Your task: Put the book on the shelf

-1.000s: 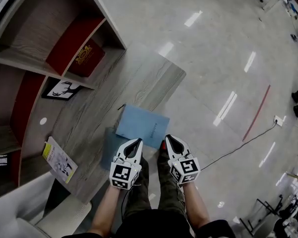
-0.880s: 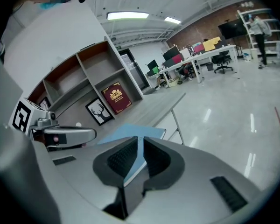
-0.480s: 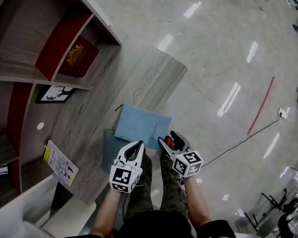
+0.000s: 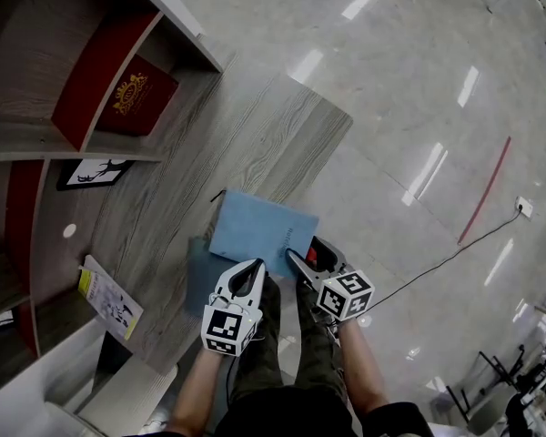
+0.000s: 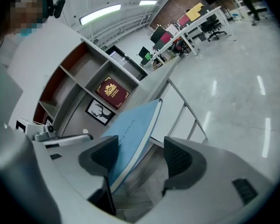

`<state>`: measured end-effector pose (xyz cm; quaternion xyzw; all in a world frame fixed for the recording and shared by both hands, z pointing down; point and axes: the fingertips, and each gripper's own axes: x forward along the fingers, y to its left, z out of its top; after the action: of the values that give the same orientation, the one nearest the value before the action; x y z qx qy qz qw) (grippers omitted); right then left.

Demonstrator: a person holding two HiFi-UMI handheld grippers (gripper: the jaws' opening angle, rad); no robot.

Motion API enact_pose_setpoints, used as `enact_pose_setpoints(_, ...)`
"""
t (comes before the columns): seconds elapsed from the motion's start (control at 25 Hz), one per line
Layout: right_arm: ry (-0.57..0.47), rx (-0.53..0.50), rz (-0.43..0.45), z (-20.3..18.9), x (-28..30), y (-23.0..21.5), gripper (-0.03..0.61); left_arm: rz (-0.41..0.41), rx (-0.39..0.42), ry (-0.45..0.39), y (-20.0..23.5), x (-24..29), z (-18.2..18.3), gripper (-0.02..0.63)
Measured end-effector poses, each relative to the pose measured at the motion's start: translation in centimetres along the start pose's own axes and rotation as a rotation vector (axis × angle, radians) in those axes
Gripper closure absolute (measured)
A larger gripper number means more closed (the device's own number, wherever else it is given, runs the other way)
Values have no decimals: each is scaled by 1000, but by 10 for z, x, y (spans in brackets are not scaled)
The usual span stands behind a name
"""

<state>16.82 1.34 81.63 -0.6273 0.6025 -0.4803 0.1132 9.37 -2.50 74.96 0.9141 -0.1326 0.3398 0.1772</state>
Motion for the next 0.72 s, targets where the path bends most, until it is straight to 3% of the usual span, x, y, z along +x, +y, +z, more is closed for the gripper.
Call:
enact_pose_setpoints(0.32,28,-6,51,1,12,8,280,17,-34,5,9,1,-4,601)
enact_pose_setpoints(0.4,30,-26,53,1,11,12,335,20,-34,4,10,1,-3,601)
enact_pose_setpoints(0.72,-10,-33,66,13,0,23,437,49,-45,-7,14,-11,-2,601)
